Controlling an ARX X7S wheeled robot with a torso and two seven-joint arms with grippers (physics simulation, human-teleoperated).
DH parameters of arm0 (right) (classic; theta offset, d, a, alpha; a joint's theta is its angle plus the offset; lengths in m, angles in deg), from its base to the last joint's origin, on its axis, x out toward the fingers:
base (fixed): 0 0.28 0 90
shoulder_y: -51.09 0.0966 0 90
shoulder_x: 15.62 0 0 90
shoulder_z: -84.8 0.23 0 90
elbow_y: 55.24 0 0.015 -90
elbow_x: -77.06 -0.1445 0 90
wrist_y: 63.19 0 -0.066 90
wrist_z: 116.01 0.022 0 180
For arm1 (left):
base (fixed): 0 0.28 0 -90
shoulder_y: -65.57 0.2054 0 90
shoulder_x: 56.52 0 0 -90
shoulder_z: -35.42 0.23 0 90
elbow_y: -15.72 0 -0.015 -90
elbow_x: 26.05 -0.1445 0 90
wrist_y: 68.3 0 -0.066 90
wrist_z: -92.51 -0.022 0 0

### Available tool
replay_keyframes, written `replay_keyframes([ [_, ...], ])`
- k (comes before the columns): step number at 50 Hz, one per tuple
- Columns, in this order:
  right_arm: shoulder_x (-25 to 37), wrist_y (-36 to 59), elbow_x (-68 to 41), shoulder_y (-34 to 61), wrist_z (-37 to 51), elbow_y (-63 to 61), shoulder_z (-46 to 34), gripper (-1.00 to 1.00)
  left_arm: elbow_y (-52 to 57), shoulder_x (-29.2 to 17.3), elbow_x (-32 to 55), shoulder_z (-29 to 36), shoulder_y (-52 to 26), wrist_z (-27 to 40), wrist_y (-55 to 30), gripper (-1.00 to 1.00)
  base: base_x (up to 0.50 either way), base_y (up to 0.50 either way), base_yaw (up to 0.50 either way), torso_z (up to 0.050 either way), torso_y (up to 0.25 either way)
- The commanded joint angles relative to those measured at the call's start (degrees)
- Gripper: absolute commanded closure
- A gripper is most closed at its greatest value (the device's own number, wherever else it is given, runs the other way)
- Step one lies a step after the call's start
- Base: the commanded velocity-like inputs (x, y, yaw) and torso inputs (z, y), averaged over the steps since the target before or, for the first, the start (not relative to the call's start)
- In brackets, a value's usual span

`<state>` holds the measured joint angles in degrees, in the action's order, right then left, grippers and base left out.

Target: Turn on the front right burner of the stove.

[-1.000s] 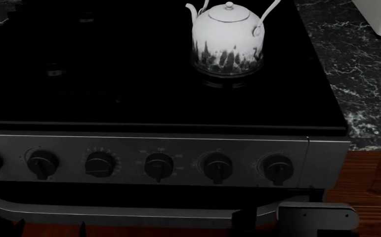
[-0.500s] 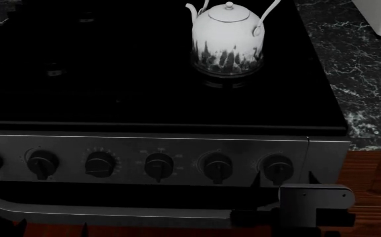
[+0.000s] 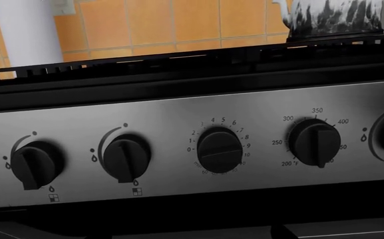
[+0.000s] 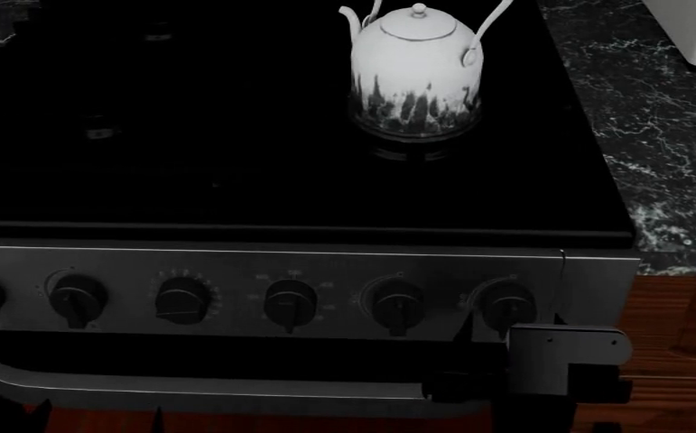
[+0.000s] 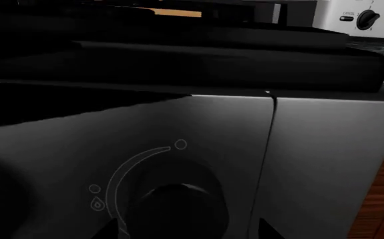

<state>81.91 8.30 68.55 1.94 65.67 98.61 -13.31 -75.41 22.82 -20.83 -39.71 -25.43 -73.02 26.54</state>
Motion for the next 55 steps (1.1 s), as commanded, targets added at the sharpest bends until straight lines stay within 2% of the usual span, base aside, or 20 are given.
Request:
replay_keyframes([
  [1,-1.3,-5.5,0.6,4.2,-1.4,11.0,0.4,-1.0,-0.1,-0.3,0.1,0.4,-0.1,0.3,0.3,-1.0,0.0,0.0,0.0,0.0,0.0],
  [29,-1.6,-3.0,4.7,8.0,-1.9,11.1,4.0,-1.0,0.1,-0.9,0.6,1.3,-0.2,0.9,0.4,-1.0,0.0,0.0,0.0,0.0,0.0],
  [30,-1.7,-2.7,4.7,8.1,-2.2,11.1,4.0,1.0,-0.3,-0.9,0.6,1.4,-0.3,0.9,0.6,-1.0,0.0,0.0,0.0,0.0,0.0],
  [42,-2.1,-2.5,5.6,7.5,-4.3,11.1,5.6,1.0,-0.5,-1.1,0.8,1.7,-0.4,1.2,0.8,-1.0,0.01,0.0,0.0,0.0,0.0],
  [55,-0.8,-2.8,14.2,7.1,1.8,10.6,-1.6,1.0,-0.6,-1.4,0.9,2.4,-0.7,1.1,0.3,-1.0,0.0,0.0,0.0,0.0,0.0],
])
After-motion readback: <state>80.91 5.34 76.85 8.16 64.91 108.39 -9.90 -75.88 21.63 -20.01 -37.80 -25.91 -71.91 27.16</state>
